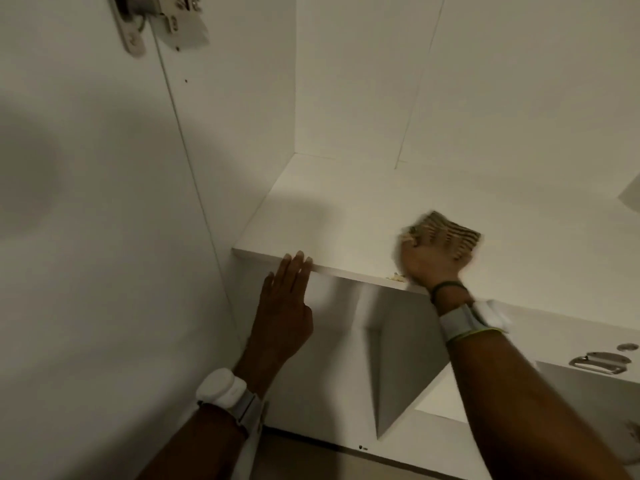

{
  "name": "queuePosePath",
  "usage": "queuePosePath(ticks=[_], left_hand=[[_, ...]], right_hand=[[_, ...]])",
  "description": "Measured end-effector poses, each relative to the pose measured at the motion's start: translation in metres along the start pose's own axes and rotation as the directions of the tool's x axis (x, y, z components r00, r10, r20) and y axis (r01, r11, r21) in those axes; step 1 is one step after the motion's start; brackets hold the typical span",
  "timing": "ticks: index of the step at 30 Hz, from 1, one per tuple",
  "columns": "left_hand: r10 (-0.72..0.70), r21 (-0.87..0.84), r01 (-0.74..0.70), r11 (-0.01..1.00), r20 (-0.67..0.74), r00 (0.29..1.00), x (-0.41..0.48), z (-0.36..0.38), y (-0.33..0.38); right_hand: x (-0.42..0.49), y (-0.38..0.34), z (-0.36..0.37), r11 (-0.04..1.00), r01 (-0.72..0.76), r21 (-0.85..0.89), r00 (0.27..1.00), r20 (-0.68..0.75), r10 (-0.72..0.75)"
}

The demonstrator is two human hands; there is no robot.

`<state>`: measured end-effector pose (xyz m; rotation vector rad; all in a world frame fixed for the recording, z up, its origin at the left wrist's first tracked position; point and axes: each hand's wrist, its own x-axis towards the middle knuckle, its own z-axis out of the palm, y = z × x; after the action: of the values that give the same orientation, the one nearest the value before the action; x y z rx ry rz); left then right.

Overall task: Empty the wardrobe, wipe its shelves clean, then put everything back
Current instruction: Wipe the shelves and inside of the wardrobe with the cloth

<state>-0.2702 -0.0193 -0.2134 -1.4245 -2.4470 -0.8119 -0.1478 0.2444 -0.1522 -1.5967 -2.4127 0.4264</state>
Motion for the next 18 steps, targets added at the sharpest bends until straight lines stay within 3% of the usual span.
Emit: queuePosePath(ticks=[3,7,10,12,14,16,18], left_hand=[[-0.022,-0.025,0.022,0.999,0.012,1.0,-0.017,0.001,-0.007],[-0.255,-0.172,0.269,0.948,0.098,0.962,-0.044,0.009,-0.013],[-0.332,-0.294,0.384,0.875,0.213,0.919,-0.052,0.004,-0.015],[-0.404,-0.259,0.419,0.87,0.109,0.908,-0.043,0.006,-0.017],[-0.324,-0.217,0.305,0.927,-0.053,0.945,-0.026,0.011,-0.014],[-0.135,-0.189,0.104,0.976,-0.163,0.977,-0.006,0.007,-0.002],[-0.082,-0.207,0.033,0.978,-0.233,0.969,0.01,-0.001,0.016]], right_hand=[[-0.036,-0.094,0.036,0.961,0.278,-0.017,0.959,0.069,-0.276],[-0.105,-0.191,0.073,0.82,0.571,0.038,0.81,0.138,-0.57],[-0.126,-0.21,0.081,0.773,0.634,0.023,0.762,0.148,-0.63],[-0.121,-0.194,0.076,0.738,0.675,-0.006,0.732,0.134,-0.668],[-0.11,-0.16,0.067,0.743,0.669,-0.014,0.74,0.1,-0.665],[-0.096,-0.109,0.053,0.803,0.596,-0.018,0.803,0.027,-0.596],[-0.081,-0.047,0.033,0.869,0.493,-0.045,0.869,-0.028,-0.494]])
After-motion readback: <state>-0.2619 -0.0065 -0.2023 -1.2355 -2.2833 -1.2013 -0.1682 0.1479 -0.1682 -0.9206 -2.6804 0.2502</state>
